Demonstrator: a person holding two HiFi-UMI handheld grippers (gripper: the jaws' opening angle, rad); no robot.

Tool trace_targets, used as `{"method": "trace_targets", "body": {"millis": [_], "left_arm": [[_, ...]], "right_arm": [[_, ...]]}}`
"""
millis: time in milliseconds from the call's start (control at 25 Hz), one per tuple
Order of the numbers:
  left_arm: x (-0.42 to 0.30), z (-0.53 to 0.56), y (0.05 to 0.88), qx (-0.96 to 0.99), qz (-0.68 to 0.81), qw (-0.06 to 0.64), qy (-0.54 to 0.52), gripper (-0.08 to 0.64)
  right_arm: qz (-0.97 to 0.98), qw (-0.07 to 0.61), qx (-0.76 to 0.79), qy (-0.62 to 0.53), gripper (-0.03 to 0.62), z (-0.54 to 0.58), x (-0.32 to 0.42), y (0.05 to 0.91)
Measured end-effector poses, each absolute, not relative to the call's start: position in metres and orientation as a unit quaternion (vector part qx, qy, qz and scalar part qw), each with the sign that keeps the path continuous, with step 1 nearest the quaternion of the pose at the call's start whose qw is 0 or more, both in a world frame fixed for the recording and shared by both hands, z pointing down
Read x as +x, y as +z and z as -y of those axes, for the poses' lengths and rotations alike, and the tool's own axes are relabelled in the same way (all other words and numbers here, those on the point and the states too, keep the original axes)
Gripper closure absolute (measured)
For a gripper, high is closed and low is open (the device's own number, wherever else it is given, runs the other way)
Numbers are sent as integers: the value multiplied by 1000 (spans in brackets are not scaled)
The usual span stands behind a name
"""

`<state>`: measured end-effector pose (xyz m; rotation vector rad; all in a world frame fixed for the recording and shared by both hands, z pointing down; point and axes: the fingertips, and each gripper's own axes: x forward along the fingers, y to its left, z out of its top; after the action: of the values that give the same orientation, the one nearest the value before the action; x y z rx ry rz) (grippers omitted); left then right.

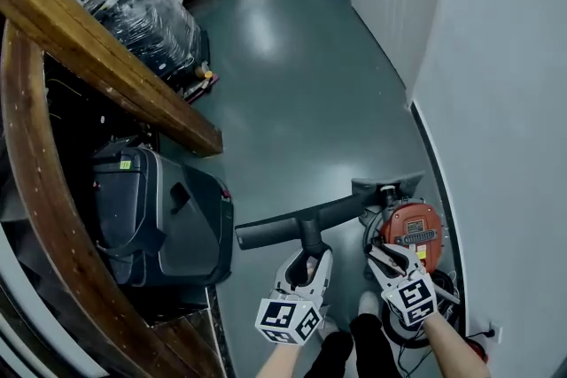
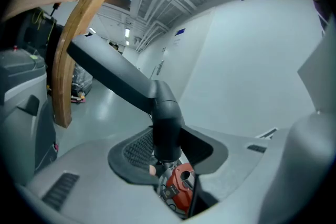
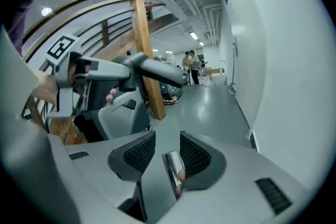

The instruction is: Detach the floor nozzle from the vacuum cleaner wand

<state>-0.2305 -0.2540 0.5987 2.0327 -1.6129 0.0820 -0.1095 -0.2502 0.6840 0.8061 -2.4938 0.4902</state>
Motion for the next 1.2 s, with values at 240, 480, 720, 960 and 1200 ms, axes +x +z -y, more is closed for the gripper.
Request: {"method": "trace_targets", "body": {"millis": [240, 480, 720, 960, 1200], "left_arm": [[-219, 236, 541, 769, 595, 226, 64, 402], [-216, 220, 495, 780, 593, 193, 54, 401], [-211, 200, 435, 788, 595, 148, 53, 401], [-198, 188, 376, 796, 594, 107, 47, 400], [-181, 174, 329, 806, 587, 59, 50, 400]], "right_arm": [[917, 160, 313, 191, 486, 246, -110, 595], [919, 104, 341, 170, 548, 237, -108, 524], [912, 39, 373, 167, 561, 220, -97, 448], [914, -10, 378, 147, 565, 206, -92, 382], [914, -39, 385, 125, 571, 194, -84, 335]]}}
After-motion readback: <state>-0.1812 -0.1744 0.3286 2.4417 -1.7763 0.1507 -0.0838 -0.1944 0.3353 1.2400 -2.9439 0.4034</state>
